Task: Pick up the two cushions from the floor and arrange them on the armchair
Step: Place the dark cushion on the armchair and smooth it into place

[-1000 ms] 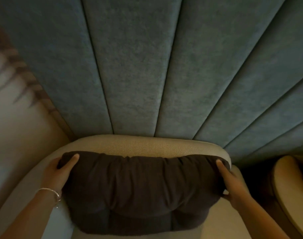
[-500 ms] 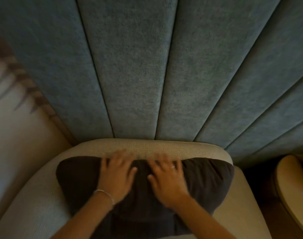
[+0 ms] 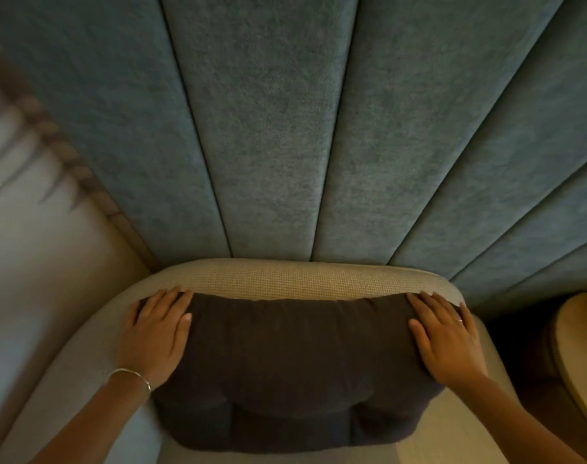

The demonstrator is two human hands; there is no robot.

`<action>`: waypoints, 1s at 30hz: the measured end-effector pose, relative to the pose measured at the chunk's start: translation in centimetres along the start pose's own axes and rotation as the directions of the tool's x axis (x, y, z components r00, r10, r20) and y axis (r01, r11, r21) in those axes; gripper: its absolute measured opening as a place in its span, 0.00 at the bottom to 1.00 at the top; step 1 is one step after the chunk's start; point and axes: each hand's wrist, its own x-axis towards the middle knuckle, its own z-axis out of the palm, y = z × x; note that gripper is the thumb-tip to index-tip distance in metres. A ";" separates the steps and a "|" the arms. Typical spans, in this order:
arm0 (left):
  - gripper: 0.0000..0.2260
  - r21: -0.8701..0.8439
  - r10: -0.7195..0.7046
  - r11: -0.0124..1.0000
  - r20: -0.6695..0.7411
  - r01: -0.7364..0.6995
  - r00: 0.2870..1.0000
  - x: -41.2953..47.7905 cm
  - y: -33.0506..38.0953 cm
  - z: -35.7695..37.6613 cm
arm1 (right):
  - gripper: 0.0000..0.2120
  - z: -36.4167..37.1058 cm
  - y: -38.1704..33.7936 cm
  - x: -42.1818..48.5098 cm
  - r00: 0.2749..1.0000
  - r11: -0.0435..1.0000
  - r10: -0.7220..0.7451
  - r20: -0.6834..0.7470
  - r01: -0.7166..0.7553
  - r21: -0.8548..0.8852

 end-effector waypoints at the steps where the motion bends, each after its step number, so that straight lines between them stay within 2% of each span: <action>1: 0.26 -0.028 0.010 1.000 -0.029 -0.011 1.000 0.0 0.0 0.1 | 0.26 0.0 0.0 0.1 1.000 0.998 -0.020 -0.020 0.021 0.060; 3: 0.24 -0.158 -0.053 0.987 -0.088 0.038 0.995 0.4 -0.9 0.2 | 0.23 -0.4 0.5 0.0 0.995 0.955 -0.015 -0.100 0.044 0.294; 4: 0.22 -0.283 -0.183 0.947 -0.098 0.149 0.978 0.7 -2.1 0.6 | 0.23 -0.7 1.0 -0.3 0.987 0.894 0.073 -0.143 -0.001 0.448; 5: 0.21 -0.408 -0.346 0.862 -0.043 0.299 0.937 0.8 -3.7 0.9 | 0.25 -1.0 1.7 -0.6 0.959 0.798 0.231 -0.165 -0.089 0.597; 6: 0.19 -0.520 -0.465 0.737 0.073 0.431 0.882 0.7 -5.2 1.3 | 0.26 -1.3 2.6 -1.0 0.897 0.661 0.420 -0.141 -0.195 0.724; 7: 0.17 -0.622 -0.540 0.581 0.187 0.525 0.820 0.3 -6.2 1.8 | 0.27 -1.3 3.7 -1.5 0.807 0.482 0.587 -0.063 -0.287 0.828; 8: 0.18 -0.679 -0.576 0.464 0.257 0.569 0.776 0.0 -6.9 2.6 | 0.28 -1.0 4.4 -1.8 0.710 0.276 0.702 0.057 -0.345 0.897; 9: 0.20 -0.729 -0.607 0.361 0.290 0.582 0.740 -0.5 -6.4 3.0 | 0.29 -0.3 5.0 -2.2 0.634 0.063 0.748 0.198 -0.365 0.929; 10: 0.24 -0.790 -0.639 0.206 0.338 0.577 0.691 -0.8 -5.3 3.1 | 0.30 0.7 5.0 -2.2 0.608 -0.116 0.726 0.322 -0.353 0.928; 11: 0.27 -0.820 -0.657 0.065 0.394 0.569 0.642 -1.0 -4.1 3.3 | 0.31 1.5 4.3 -2.1 0.615 -0.214 0.672 0.412 -0.371 0.904; 12: 0.30 -0.840 -0.657 -0.026 0.424 0.542 0.624 -0.9 -3.1 3.5 | 0.32 2.2 3.1 -2.0 0.623 -0.264 0.619 0.479 -0.410 0.873; 14: 0.31 -0.842 -0.665 -0.068 0.438 0.535 0.605 -0.6 -1.9 3.8 | 0.36 2.9 0.8 -1.7 0.581 -0.317 0.551 0.599 -0.518 0.794; 17: 0.31 -0.840 -0.648 -0.058 0.443 0.539 0.620 -0.5 -2.6 3.8 | 0.46 2.9 0.5 -1.8 0.610 -0.274 0.523 0.595 -0.540 0.796; 19: 0.30 -0.845 -0.662 -0.062 0.433 0.531 0.612 -0.9 -3.5 3.5 | 0.49 2.8 1.6 -2.1 0.657 -0.217 0.556 0.509 -0.477 0.852; 21: 0.28 -0.863 -0.678 -0.040 0.393 0.503 0.621 -1.5 -3.5 3.7 | 0.45 2.9 1.7 -2.5 0.683 -0.176 0.562 0.466 -0.451 0.875; 23: 0.28 -0.870 -0.680 -0.037 0.383 0.492 0.625 -2.0 -2.4 3.8 | 0.39 3.3 1.1 -2.7 0.671 -0.123 0.563 0.482 -0.509 0.852; 24: 0.28 -0.872 -0.677 -0.044 0.385 0.488 0.627 -2.1 -1.9 3.8 | 0.37 3.2 0.9 -2.8 0.678 -0.065 0.564 0.472 -0.533 0.843; 26: 0.27 -0.874 -0.671 -0.032 0.378 0.484 0.638 -2.5 -1.4 3.6 | 0.36 2.7 1.1 -3.1 0.736 0.103 0.535 0.414 -0.544 0.833; 28: 0.23 -0.857 -0.716 0.143 0.256 0.495 0.650 -3.3 -1.4 2.5 | 0.32 1.7 2.1 -3.6 0.812 0.307 0.504 0.293 -0.486 0.818; 30: 0.16 -0.805 -0.744 0.384 0.021 0.453 0.668 -4.6 -1.4 1.1 | 0.23 0.2 2.9 -4.1 0.827 0.428 0.543 0.150 -0.425 0.798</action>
